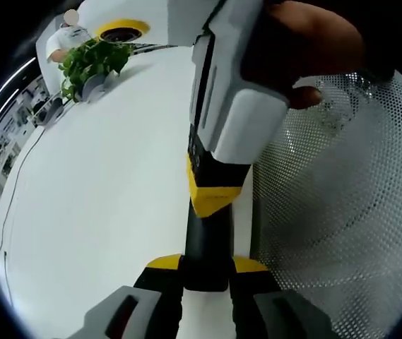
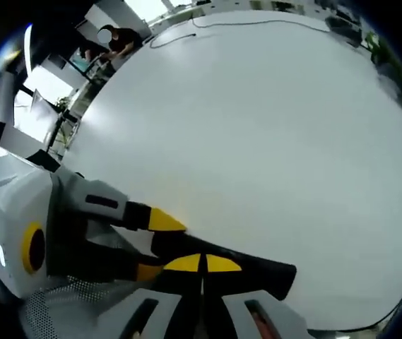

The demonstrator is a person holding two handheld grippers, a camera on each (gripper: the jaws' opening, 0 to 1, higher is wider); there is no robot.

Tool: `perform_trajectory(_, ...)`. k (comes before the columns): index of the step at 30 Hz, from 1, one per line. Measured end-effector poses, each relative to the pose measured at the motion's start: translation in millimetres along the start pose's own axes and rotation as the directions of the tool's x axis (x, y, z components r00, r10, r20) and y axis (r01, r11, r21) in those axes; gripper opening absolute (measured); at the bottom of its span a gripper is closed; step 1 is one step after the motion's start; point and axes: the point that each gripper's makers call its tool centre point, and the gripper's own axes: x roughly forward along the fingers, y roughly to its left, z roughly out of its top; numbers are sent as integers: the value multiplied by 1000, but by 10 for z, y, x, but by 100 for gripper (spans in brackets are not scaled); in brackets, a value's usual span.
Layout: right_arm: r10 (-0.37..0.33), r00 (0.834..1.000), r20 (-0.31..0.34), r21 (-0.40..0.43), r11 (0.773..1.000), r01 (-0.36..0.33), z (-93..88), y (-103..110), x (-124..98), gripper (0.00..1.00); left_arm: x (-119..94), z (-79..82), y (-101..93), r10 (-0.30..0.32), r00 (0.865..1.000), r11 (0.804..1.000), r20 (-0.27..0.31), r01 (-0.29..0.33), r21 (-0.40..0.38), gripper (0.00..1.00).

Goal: Press the specified remote control buttons in sequence, fully releasing each button before pressing the next.

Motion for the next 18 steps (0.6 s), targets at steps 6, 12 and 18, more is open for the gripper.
perform_trajectory(6, -5, 1000, -26, -22, 1000, 5, -46, 30, 47, 0, -1, 2, -3, 1, 1000, 1000, -1, -1, 3, 25)
perform_trajectory(12, -18, 999, -29, -44, 999, 17, -44, 11, 54, 0, 4, -2, 1, 1, 1000, 1000, -5, -1, -1, 25)
perform_trajectory(18, -66, 997, -30, -123, 990, 62, -38, 24, 66, 0, 7, -2, 5, 4, 1000, 1000, -10, -4, 0, 25)
